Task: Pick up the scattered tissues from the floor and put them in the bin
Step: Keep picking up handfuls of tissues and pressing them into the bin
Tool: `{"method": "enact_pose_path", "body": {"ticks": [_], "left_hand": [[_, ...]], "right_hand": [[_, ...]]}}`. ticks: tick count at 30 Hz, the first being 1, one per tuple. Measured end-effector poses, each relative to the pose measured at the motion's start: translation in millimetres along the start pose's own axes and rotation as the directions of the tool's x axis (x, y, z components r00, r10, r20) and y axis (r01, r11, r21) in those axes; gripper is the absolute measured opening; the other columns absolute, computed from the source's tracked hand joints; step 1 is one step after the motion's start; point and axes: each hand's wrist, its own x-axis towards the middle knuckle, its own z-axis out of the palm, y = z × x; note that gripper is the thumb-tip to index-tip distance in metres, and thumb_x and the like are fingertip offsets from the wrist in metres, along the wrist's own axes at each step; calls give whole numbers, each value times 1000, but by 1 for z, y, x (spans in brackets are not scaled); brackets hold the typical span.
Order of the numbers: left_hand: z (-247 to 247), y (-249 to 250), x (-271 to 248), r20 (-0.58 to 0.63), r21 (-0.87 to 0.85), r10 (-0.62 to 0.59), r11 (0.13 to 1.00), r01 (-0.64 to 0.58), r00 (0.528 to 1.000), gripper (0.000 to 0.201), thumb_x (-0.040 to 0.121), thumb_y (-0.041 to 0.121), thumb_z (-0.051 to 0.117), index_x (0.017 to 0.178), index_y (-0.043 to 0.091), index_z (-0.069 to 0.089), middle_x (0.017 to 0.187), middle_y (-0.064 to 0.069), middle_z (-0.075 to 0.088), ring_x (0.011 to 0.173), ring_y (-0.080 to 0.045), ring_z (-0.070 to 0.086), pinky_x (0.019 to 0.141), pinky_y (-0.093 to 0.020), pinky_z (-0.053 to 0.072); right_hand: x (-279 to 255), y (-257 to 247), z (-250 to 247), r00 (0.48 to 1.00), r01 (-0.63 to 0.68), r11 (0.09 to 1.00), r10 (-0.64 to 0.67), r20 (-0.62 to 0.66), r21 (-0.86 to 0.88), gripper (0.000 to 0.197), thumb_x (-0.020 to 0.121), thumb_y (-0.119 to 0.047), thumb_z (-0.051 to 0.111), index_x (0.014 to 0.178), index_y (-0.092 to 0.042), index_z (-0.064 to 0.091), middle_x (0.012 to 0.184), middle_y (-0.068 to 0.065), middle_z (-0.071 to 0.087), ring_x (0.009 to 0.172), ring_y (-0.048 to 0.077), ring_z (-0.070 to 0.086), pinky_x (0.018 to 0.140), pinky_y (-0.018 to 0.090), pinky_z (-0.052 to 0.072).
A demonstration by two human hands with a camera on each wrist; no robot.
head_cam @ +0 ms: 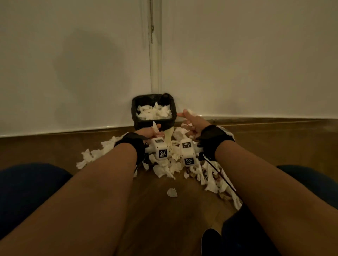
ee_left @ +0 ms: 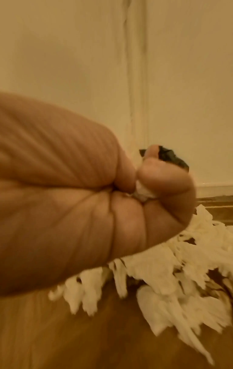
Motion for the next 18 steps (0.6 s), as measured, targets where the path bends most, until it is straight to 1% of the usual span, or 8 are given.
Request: {"method": "enact_pose_path", "body": {"ticks": [2,4,7,11,13,15,17,18], "left_hand": [[3,15,-2,-18,-137,30,990,-33,999,38,93,-10,24,115,17,40,71,-6,38,57,-16,32,58,-24,29],[5,35,-17,25,-208,44,978,-38,999,18,95,3,28,88,10,42,69,-6,32,55,-16,29,55,-24,28],[3,64,-28,-17,-190,94,977,-96,995,34,99,29,30,71,11,41,68,-5,34,56,-16,29,56,-24,25],[2,101,-39,-94,62,145,988,-140,985,31,101,16,19,90,13,47,68,-4,34,55,-12,23,53,-22,18],[0,114,-40,-114,176,192,970,-170,975,33,101,5,19,113,12,49,73,-4,37,56,-12,25,53,-21,20],[-1,123,-41,-104,226,248,949,-220,963,44,98,-6,20,132,4,45,81,-3,42,67,-15,42,61,-22,35],[0,126,-36,-52,221,313,930,-295,948,49,95,-14,21,139,0,39,99,-5,50,106,-25,53,91,-26,43],[0,127,-32,-60,219,350,918,-329,935,51,93,-17,24,139,-1,38,113,-10,51,118,-25,48,100,-27,38]], "right_hand": [[-9,-18,3,999,30,999,-29,-25,44,62,89,-70,26,83,-18,60,49,-5,33,35,6,28,37,12,20],[-14,-33,3,998,17,984,-28,62,176,74,81,-81,15,66,-17,50,39,-5,30,32,9,25,45,15,14],[-20,-51,1,983,39,970,-80,163,239,58,96,-58,16,68,-15,44,34,-4,32,34,13,29,47,23,17],[-22,-65,4,982,112,965,-144,124,238,25,103,-18,26,101,-9,50,39,-5,38,52,15,30,54,25,24],[-19,-69,8,979,123,962,-158,129,245,30,100,-9,27,124,-5,45,49,-2,50,50,13,39,53,23,29],[-13,-70,13,975,155,951,-192,117,268,41,98,0,27,137,3,37,78,12,58,61,17,49,56,22,37],[-4,-71,17,971,185,940,-219,92,288,45,96,4,27,140,5,34,122,25,49,102,31,55,82,29,48],[2,-71,19,972,183,934,-219,88,306,44,96,5,27,140,5,35,138,28,38,124,35,46,100,34,42]]}}
